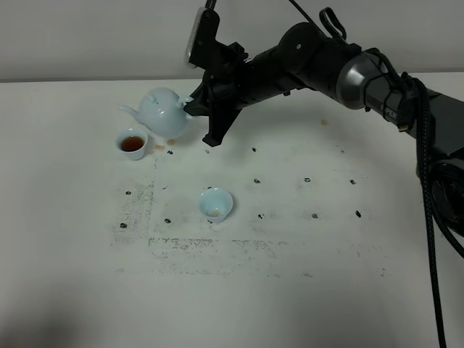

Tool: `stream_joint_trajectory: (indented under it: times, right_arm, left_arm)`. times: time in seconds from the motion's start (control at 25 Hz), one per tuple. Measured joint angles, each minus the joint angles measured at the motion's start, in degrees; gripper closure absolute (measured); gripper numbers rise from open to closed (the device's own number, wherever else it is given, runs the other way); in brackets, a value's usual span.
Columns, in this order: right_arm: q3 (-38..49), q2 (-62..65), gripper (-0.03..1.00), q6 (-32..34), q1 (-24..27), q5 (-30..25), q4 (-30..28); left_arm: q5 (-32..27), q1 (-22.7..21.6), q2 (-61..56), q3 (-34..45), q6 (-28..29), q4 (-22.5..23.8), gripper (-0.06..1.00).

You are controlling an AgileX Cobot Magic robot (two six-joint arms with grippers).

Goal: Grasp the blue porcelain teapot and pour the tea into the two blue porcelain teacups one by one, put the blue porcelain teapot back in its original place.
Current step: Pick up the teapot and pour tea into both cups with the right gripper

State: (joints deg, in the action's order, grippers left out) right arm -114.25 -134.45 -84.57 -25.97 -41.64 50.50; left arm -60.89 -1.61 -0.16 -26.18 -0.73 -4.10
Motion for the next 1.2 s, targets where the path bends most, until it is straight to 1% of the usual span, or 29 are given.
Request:
stream_joint_trajectory:
  times: [0.16,0.28,0.4,0.56,0.88,1.2]
  right_arm:
    - [0.00,0.22,0.93,-2.05,2.52,-6.11,10.24]
    - [0.00,0.03,0.93,-2.38,4.19,-8.30,13.92]
    - [0.00,-1.36,0.93,-3.88,5.18,-9.00,17.30]
    - [-0.11,-5.40,0.93,-8.41,5.55,-9.40,23.11]
    - [-0.11,-9.51,0.93,-12.09,6.67,-8.44,26.98]
    - [-0.11,-11.45,0.93,-13.10,6.67,-7.71,27.25]
  left_arm:
    - [0.00,0.00,0.00,0.00,0.00,0.00,0.22]
    - [0.00,0.00,0.00,0.00,0.00,0.00,0.22]
    - [0.00,0.00,0.00,0.00,0.00,0.00,0.22]
    - [0.00,0.00,0.00,0.00,0.00,0.00,0.22]
    - [0.00,0.00,0.00,0.00,0.00,0.00,0.22]
    - [0.00,0.00,0.00,0.00,0.00,0.00,0.22]
